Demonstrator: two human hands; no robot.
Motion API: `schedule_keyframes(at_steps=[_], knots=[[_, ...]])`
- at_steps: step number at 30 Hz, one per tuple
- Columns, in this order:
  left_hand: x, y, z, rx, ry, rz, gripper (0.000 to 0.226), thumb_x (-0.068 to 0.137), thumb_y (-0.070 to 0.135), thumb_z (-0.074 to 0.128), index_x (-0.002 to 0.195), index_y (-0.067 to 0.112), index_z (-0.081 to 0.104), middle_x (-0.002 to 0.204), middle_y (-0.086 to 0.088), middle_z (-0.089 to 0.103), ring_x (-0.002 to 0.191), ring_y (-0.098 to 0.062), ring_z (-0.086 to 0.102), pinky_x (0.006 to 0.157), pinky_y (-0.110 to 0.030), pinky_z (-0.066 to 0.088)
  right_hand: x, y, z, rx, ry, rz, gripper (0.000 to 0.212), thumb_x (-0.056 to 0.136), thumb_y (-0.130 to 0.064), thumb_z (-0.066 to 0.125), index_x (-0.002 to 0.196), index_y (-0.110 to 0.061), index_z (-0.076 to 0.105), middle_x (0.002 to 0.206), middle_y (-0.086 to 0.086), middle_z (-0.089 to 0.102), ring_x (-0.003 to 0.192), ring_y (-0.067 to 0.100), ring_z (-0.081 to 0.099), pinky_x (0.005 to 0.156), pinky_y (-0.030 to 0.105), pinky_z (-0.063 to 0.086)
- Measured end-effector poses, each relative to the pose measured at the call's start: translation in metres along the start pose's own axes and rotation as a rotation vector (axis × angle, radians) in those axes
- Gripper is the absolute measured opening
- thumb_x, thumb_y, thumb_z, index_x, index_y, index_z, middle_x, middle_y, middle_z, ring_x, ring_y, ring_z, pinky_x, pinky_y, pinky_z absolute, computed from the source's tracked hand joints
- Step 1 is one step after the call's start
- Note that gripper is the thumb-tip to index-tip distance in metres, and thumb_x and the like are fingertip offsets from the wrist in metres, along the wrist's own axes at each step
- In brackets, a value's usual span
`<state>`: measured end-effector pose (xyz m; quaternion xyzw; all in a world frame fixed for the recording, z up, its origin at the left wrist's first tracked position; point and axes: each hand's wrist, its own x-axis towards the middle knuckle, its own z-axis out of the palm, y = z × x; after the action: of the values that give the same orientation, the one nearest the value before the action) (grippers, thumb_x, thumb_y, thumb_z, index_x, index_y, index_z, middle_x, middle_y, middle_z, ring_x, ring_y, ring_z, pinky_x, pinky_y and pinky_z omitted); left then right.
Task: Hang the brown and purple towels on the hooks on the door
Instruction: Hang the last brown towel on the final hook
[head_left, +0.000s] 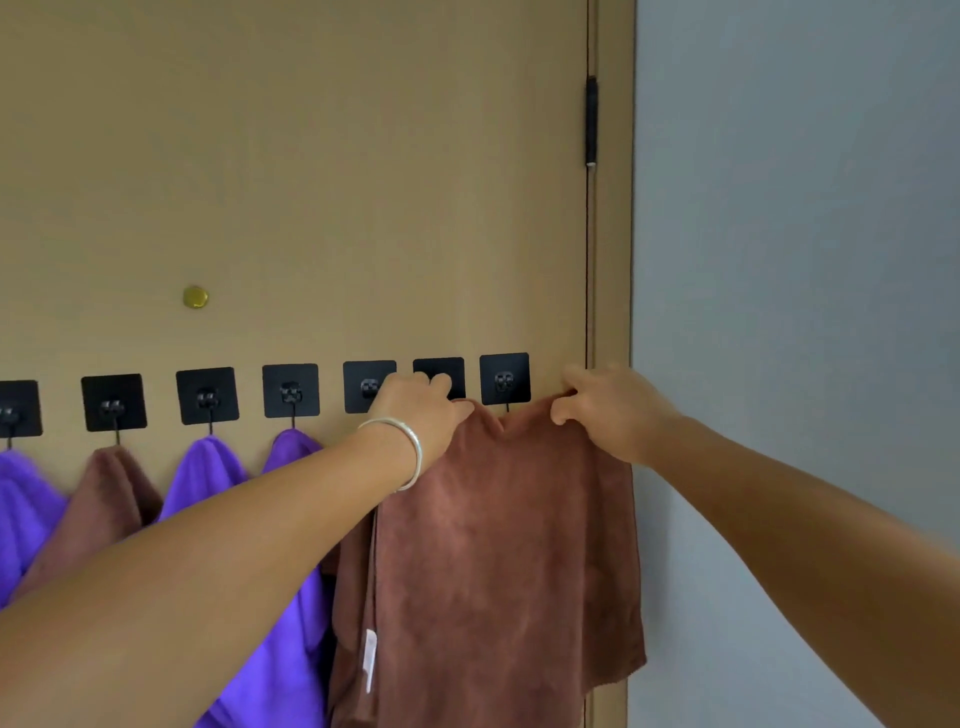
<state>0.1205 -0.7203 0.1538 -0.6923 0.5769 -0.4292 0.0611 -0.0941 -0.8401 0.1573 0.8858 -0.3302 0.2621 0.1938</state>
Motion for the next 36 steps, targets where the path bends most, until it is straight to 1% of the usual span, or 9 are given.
schedule_keyframes(at_steps=[5, 8, 12, 19, 27, 30, 32, 34, 36], knots=[[0.012, -0.016, 0.013, -0.02, -0.028, -0.024, 0.057, 0.088, 0.01, 0.045, 0.139, 0.033, 0.033, 0.116, -0.006, 0.045, 0.104, -0.026, 0.048, 0.071, -0.035, 0.033, 0.01, 0.007, 0.012, -0.087, 0.06, 0.025, 0.032, 0.097, -0.043, 0.039, 0.108, -0.024, 0.061, 0.102, 0.002, 0.057, 0.083, 0.018, 0.044, 0.066, 0.034, 0.033], [0.02, -0.016, 0.012, -0.042, -0.024, -0.017, 0.055, 0.089, 0.01, 0.043, 0.138, 0.032, 0.034, 0.117, -0.007, 0.045, 0.104, -0.027, 0.048, 0.071, -0.035, 0.033, 0.016, 0.011, 0.01, -0.21, 0.049, 0.023, 0.036, 0.095, -0.051, 0.034, 0.106, -0.026, 0.057, 0.095, 0.001, 0.057, 0.078, 0.016, 0.048, 0.06, 0.031, 0.035], [0.027, -0.006, 0.009, -0.015, -0.091, 0.004, 0.049, 0.088, 0.014, 0.049, 0.134, 0.027, 0.04, 0.12, -0.008, 0.045, 0.104, -0.026, 0.049, 0.071, -0.035, 0.032, 0.015, 0.0, 0.009, -0.255, -0.103, 0.027, 0.04, 0.097, -0.027, 0.046, 0.137, -0.027, 0.042, 0.113, 0.007, 0.05, 0.084, 0.021, 0.049, 0.068, 0.032, 0.042], [0.042, 0.02, 0.006, 0.039, -0.189, 0.054, 0.038, 0.093, 0.012, 0.044, 0.129, 0.021, 0.051, 0.119, -0.008, 0.047, 0.104, -0.026, 0.05, 0.072, -0.035, 0.034, 0.023, -0.004, 0.034, -0.236, -0.097, 0.094, 0.036, 0.096, -0.007, 0.042, 0.13, -0.018, 0.045, 0.112, 0.007, 0.053, 0.09, 0.026, 0.058, 0.078, 0.037, 0.051], [0.041, 0.06, 0.018, -0.073, -0.366, 0.192, 0.041, 0.098, 0.017, 0.04, 0.138, 0.016, 0.042, 0.131, -0.009, 0.048, 0.115, -0.031, 0.05, 0.089, -0.044, 0.04, 0.007, -0.01, 0.075, -0.148, -0.193, 0.047, 0.03, 0.1, -0.021, 0.039, 0.129, -0.024, 0.049, 0.11, 0.005, 0.057, 0.094, 0.025, 0.058, 0.081, 0.036, 0.049], [0.041, 0.069, 0.024, -0.104, -0.357, 0.27, 0.053, 0.095, 0.025, 0.047, 0.145, 0.015, 0.032, 0.135, -0.007, 0.041, 0.116, -0.027, 0.048, 0.079, -0.041, 0.036, -0.002, -0.015, 0.096, -0.115, -0.166, 0.023, 0.03, 0.1, -0.024, 0.038, 0.127, -0.023, 0.052, 0.109, 0.006, 0.056, 0.095, 0.027, 0.056, 0.081, 0.035, 0.045], [0.04, 0.068, 0.027, -0.088, -0.309, 0.305, 0.049, 0.093, 0.029, 0.049, 0.14, 0.016, 0.04, 0.128, -0.006, 0.045, 0.103, -0.027, 0.052, 0.073, -0.04, 0.034, -0.005, -0.018, 0.105, -0.11, -0.11, 0.006, 0.031, 0.099, -0.025, 0.041, 0.126, -0.022, 0.054, 0.108, 0.007, 0.055, 0.098, 0.027, 0.053, 0.079, 0.033, 0.037], [0.037, 0.065, 0.029, -0.061, -0.295, 0.316, 0.04, 0.094, 0.039, 0.039, 0.125, 0.016, 0.053, 0.105, -0.005, 0.055, 0.082, -0.026, 0.051, 0.07, -0.039, 0.035, -0.006, -0.016, 0.108, -0.106, -0.056, -0.003, 0.03, 0.097, -0.026, 0.044, 0.123, -0.023, 0.058, 0.106, 0.006, 0.053, 0.101, 0.025, 0.048, 0.077, 0.031, 0.03], [0.03, 0.065, 0.032, 0.01, -0.344, 0.335, 0.052, 0.092, 0.055, 0.03, 0.102, 0.015, 0.061, 0.08, -0.004, 0.054, 0.069, -0.025, 0.049, 0.068, -0.037, 0.036, -0.007, -0.013, 0.107, -0.066, -0.045, 0.001, 0.029, 0.096, -0.027, 0.046, 0.121, -0.026, 0.061, 0.103, 0.003, 0.052, 0.098, 0.022, 0.047, 0.075, 0.029, 0.029]])
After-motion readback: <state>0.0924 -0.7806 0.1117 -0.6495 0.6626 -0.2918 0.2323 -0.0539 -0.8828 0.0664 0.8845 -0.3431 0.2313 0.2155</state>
